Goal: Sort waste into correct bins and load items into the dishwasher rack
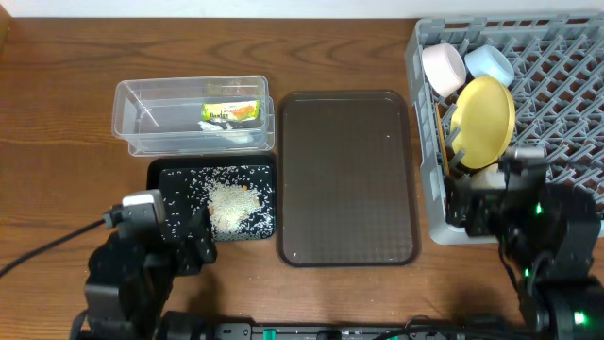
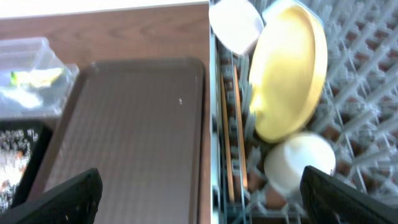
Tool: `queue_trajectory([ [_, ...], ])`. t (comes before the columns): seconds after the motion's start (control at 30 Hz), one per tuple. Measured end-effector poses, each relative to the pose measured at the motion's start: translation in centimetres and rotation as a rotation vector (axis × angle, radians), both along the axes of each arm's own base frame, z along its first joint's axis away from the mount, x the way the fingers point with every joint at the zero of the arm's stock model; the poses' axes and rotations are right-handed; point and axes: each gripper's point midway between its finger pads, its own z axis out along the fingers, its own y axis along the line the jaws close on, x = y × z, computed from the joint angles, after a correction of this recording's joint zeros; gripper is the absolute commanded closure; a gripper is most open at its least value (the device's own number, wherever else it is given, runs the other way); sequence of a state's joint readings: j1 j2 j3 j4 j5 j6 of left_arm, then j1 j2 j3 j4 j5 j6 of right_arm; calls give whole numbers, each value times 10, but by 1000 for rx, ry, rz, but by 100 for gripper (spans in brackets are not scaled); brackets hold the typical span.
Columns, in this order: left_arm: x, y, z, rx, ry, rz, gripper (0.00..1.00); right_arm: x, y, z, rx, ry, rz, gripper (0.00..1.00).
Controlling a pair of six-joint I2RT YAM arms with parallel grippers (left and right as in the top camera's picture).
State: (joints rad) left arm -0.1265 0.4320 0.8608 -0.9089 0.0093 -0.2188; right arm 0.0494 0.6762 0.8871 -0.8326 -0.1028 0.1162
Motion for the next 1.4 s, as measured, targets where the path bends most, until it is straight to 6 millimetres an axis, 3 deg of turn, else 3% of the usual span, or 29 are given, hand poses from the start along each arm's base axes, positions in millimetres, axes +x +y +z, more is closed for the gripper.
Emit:
queue_trajectory([
  [0.3, -6, 1, -3, 7, 9, -4, 5, -46, -3, -38, -9, 199, -5, 1],
  [0.63, -6, 0, -4, 5, 10, -7, 5, -62, -4, -51, -13, 273, -7, 1],
  [0.7, -6, 0, -4, 5, 10, -7, 5, -58, -4, -41, -10, 209, -7, 1],
  [0.87, -6, 0, -4, 5, 12, -7, 5, -38, -3, 7, -46, -149, 28, 1],
  [0.93, -6, 0, -4, 5, 13, -8, 5, -39, -2, 14, -70, -257, 42, 1],
  [1.1, -6, 0, -4, 4, 13, -10, 5, -35, 0, -3, -102, -429, 64, 1],
  [1.4, -6, 0, -5, 4, 16, -10, 5, -4, 2, -22, -123, -718, 43, 1],
])
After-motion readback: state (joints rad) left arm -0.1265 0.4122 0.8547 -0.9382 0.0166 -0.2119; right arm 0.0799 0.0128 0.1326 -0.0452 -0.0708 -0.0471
